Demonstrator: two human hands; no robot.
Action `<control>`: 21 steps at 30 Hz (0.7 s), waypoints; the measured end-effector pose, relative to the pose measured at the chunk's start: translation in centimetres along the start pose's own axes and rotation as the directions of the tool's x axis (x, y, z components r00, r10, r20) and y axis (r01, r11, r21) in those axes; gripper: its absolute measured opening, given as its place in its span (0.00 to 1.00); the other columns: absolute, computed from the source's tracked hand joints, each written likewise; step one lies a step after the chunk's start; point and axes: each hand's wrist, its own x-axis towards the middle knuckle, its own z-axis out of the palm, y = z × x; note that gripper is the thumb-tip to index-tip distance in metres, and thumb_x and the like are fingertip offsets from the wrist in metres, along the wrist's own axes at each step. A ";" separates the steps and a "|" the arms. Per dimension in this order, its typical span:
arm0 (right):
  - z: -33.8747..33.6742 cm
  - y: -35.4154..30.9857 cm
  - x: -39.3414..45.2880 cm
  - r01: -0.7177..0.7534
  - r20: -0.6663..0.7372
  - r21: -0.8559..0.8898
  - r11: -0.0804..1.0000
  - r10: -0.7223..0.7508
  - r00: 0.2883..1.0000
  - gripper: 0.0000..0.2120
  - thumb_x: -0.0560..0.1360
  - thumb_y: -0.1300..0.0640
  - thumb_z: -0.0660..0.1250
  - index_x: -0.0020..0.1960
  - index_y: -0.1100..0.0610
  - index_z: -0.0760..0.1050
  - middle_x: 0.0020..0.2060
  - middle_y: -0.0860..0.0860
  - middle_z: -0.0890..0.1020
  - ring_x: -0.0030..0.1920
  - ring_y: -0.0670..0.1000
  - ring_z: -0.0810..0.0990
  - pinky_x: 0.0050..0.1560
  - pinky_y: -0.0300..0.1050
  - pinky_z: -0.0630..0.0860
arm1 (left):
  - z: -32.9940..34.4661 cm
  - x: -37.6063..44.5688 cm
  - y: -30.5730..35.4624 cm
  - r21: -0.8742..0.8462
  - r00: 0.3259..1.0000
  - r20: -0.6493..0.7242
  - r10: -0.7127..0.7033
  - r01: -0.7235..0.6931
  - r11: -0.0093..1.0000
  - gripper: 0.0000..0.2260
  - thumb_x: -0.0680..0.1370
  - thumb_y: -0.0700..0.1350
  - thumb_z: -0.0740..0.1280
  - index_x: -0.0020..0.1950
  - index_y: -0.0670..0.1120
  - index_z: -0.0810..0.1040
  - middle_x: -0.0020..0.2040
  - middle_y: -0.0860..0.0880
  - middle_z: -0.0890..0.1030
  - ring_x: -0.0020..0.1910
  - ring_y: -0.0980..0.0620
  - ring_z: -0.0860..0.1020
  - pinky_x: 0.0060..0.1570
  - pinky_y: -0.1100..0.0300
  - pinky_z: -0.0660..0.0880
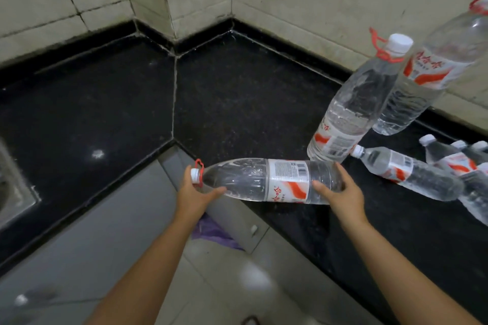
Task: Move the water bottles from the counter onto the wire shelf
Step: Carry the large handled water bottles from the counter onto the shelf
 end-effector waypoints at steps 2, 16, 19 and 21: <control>0.0 -0.1 -0.5 -0.025 -0.030 0.044 0.999 0.027 0.999 0.34 0.67 0.62 0.74 0.70 0.58 0.65 0.61 0.54 0.76 0.57 0.49 0.74 0.64 0.45 0.69 | -0.2 -0.1 0.1 -0.030 1.000 0.031 -0.004 0.005 1.000 0.40 0.51 0.54 0.77 0.58 0.43 0.69 0.45 0.51 0.76 0.46 0.57 0.75 0.51 0.64 0.72; -6.6 2.5 -6.8 -0.097 -0.272 0.193 0.976 0.148 0.951 0.36 0.66 0.59 0.75 0.70 0.59 0.65 0.67 0.55 0.72 0.66 0.53 0.72 0.68 0.47 0.68 | 4.6 -3.8 5.6 -0.055 0.993 0.088 0.082 -0.077 0.995 0.38 0.65 0.31 0.75 0.71 0.37 0.61 0.57 0.47 0.72 0.55 0.54 0.71 0.53 0.70 0.70; -10.8 3.3 -9.2 -0.061 -0.353 0.225 0.972 0.139 0.925 0.34 0.67 0.61 0.75 0.70 0.60 0.66 0.65 0.56 0.74 0.64 0.53 0.73 0.67 0.48 0.69 | 7.5 -6.5 7.4 -0.056 0.979 0.151 0.136 -0.129 0.990 0.37 0.64 0.31 0.75 0.70 0.36 0.62 0.56 0.48 0.72 0.54 0.55 0.71 0.56 0.66 0.68; -14.0 4.1 -11.3 -0.033 -0.421 0.234 0.972 0.132 0.897 0.34 0.67 0.61 0.75 0.69 0.61 0.66 0.65 0.56 0.74 0.64 0.53 0.73 0.67 0.48 0.69 | 9.7 -9.1 8.8 -0.092 0.962 0.214 0.168 -0.151 0.984 0.37 0.65 0.30 0.74 0.71 0.36 0.62 0.56 0.50 0.71 0.54 0.55 0.71 0.52 0.72 0.70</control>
